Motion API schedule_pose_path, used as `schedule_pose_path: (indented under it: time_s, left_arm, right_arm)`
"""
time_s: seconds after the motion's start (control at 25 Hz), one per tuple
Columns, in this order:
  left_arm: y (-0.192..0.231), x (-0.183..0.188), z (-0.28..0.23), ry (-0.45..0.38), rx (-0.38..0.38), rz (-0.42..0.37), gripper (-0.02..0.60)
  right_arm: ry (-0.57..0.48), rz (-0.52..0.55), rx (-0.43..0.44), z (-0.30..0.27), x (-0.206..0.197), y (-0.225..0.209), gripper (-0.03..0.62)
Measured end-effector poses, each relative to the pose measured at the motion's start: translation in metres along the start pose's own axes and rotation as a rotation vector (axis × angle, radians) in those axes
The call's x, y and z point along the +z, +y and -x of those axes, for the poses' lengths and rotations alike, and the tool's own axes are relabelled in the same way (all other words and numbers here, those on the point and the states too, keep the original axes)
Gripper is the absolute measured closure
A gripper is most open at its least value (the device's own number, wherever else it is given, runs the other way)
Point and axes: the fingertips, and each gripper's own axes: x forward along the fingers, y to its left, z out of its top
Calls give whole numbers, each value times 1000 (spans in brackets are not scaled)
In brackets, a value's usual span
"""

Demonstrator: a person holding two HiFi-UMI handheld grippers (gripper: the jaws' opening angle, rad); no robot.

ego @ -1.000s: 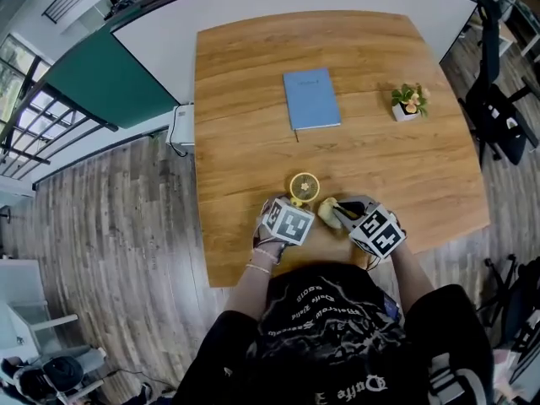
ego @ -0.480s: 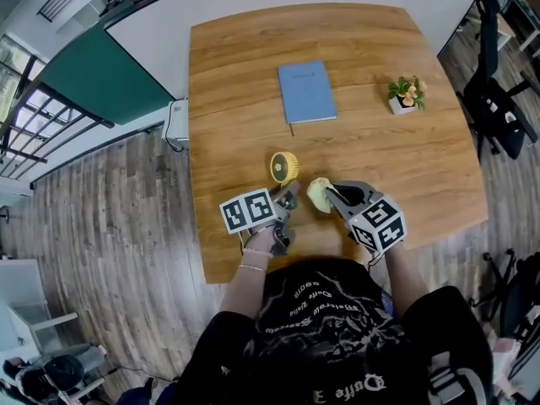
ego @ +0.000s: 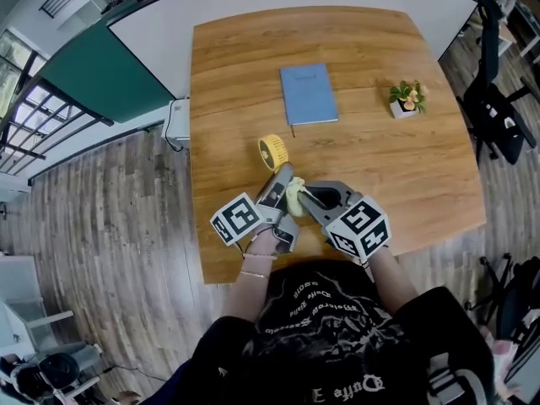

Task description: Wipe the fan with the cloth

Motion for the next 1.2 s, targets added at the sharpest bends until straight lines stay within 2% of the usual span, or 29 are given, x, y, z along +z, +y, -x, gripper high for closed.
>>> schedule_pose_path:
  time_s: [0.12,0.2,0.28,0.52,0.68,0.76,0.96,1.08,1.2]
  left_arm:
    - [11,14,14,-109,-9,85,383]
    - [3,19,18,-174,-95,195,383]
    - [-8,20,23,-208,-166,259,383]
    - [-23,21,35,-199,-259,277,383]
    - [-35,19,33,-195,-311,284,383]
    - [-38,20,34,-198,-326,288,383]
    - [-48,8,33,-159,-358,317,383]
    - [-57,-2,36,-151,-414,372,383]
    - [-68,-2,35,-116,-452,361,383]
  right_arm:
    - [81,62,0,-12,-14,11,562]
    - [117,66,6,-19,-23,15,562]
    - [133,65,2,-22,-28,17,562]
    - [47,-80,-47,-20,-19,7,562]
    - [-50,-262,-88,-17,-9,-6,562]
    - [-113,-314,-99,-14,-1,-8,562]
    - [-304,-361,-93,3,32,-13,563]
    - [-336,-350,-73,1,48,-19,563]
    - [-384,-348,-72,8,57,-20,563]
